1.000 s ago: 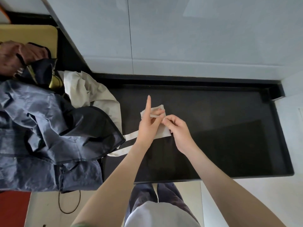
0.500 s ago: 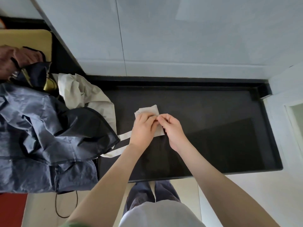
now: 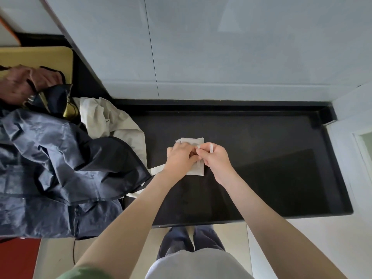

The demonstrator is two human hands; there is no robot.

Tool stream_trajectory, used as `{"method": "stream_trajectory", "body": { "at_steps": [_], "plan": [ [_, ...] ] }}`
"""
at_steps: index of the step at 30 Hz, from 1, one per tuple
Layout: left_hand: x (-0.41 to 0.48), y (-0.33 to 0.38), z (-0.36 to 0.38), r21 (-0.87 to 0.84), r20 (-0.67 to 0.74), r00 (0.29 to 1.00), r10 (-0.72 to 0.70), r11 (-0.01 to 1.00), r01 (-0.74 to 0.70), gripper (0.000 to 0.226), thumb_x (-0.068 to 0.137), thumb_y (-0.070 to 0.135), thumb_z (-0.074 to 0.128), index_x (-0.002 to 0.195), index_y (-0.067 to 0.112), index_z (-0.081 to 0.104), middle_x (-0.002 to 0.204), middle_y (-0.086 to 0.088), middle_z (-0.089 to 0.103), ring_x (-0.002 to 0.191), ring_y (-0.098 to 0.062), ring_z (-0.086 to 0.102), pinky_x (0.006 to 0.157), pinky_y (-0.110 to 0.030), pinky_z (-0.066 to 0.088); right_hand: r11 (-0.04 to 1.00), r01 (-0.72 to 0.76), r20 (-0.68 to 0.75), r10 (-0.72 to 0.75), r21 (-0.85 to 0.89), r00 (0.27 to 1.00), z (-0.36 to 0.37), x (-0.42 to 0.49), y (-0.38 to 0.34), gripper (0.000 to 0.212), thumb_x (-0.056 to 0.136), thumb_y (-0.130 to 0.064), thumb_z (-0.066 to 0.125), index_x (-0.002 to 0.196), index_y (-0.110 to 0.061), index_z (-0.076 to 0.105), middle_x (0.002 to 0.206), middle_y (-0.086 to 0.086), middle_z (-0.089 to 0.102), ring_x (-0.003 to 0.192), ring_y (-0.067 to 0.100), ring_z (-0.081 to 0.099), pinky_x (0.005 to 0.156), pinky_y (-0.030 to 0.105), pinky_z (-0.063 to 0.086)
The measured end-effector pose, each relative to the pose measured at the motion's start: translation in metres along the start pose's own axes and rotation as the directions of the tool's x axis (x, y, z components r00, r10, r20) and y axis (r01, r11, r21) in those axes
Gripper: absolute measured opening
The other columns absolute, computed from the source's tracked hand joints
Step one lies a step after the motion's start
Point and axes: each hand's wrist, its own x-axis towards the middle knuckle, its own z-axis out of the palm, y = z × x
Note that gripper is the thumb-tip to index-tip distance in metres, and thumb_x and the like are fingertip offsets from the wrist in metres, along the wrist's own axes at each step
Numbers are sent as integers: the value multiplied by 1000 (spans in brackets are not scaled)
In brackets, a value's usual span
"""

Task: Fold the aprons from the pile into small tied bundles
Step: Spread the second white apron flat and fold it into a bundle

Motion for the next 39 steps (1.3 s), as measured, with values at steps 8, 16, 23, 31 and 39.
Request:
{"method": "stream_trajectory", "body": {
  "at_steps": [8,16,23,31,39],
  "plan": [
    [0,5,2,-42,-47,997,-68,997,66,23,92,40,57,75,24,53,84,11,52,97,-15,44,79,-29,21,997,-31,-10,31,-70,999,-4,5,-10,25,82,-17,72,92,-15,48,76,2,55,60,9,51,58,23,46],
    [-13,-9,5,-746,44,991,-129,656,118,23,90,34,61,68,28,56,80,9,57,84,-13,51,84,-37,37,842,266,207,-188,-469,960,-22,1,-4,21,95,-32,57,98,-13,50,90,-4,56,79,7,51,66,20,39],
    [-18,-9,-5,-940,114,993,-33,321,119,21,99,18,50,81,11,58,93,-4,70,88,-21,61,81,-34,49,753,381,332,-227,-536,915,-30,3,3,12,101,-9,38,93,-15,45,86,-6,53,79,11,50,70,24,42],
    [-15,-13,-1,-913,111,991,-73,387,131,37,100,18,50,64,17,61,71,4,60,71,-10,52,72,-25,41,432,451,379,-246,-781,892,-42,12,10,23,87,5,38,83,-18,37,79,0,39,71,20,38,58,28,30],
    [-7,-9,8,-750,71,989,-128,648,137,18,91,37,59,74,31,56,68,10,67,74,-8,54,94,-37,40,750,203,321,13,-630,947,-61,-2,-6,21,95,-31,50,99,-21,68,102,-7,56,95,9,54,82,25,42]
  ]
}}
